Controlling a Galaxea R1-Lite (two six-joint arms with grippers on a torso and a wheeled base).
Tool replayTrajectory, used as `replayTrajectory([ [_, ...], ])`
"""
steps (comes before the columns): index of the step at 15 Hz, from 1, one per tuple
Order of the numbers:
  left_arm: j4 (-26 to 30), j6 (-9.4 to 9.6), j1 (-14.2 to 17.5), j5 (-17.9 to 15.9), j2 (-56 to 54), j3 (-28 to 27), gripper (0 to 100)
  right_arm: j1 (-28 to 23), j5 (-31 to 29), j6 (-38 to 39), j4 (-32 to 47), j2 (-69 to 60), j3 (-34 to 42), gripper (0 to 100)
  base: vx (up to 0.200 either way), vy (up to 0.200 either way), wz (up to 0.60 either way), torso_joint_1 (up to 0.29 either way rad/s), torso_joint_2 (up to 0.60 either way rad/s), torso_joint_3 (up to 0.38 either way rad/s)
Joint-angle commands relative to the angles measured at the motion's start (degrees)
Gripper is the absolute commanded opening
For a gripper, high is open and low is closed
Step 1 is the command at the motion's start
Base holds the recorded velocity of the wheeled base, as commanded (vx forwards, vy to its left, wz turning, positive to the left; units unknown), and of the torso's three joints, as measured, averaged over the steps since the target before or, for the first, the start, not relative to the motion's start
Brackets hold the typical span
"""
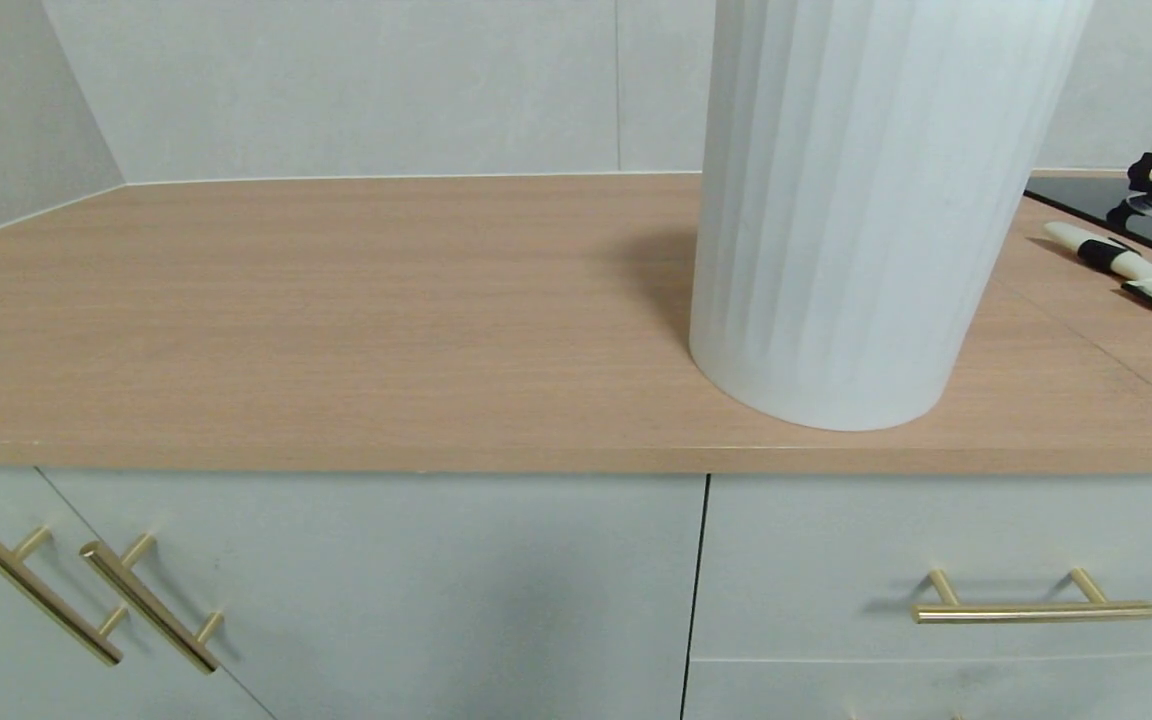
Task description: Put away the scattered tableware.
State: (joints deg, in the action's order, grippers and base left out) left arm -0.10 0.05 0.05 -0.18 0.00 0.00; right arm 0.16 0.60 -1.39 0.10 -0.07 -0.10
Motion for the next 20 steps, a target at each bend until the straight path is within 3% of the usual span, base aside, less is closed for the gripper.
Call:
replayTrajectory([
  [1,0.0,-0.05,0.0,0.0,0.0,0.0,100,0.0,0.0,0.0,0.0,0.1,0.0,100,0.0,-0.2,0.0,0.002,0.0,0.002],
  [6,0.0,-0.05,0.0,0.0,0.0,0.0,100,0.0,0.0,0.0,0.0,0.1,0.0,100,0.0,-0.2,0.0,0.002,0.0,0.001],
  [20,0.0,-0.05,0.0,0.0,0.0,0.0,100,0.0,0.0,0.0,0.0,0.1,0.0,100,0.0,0.0,0.0,0.0,0.0,0.0],
])
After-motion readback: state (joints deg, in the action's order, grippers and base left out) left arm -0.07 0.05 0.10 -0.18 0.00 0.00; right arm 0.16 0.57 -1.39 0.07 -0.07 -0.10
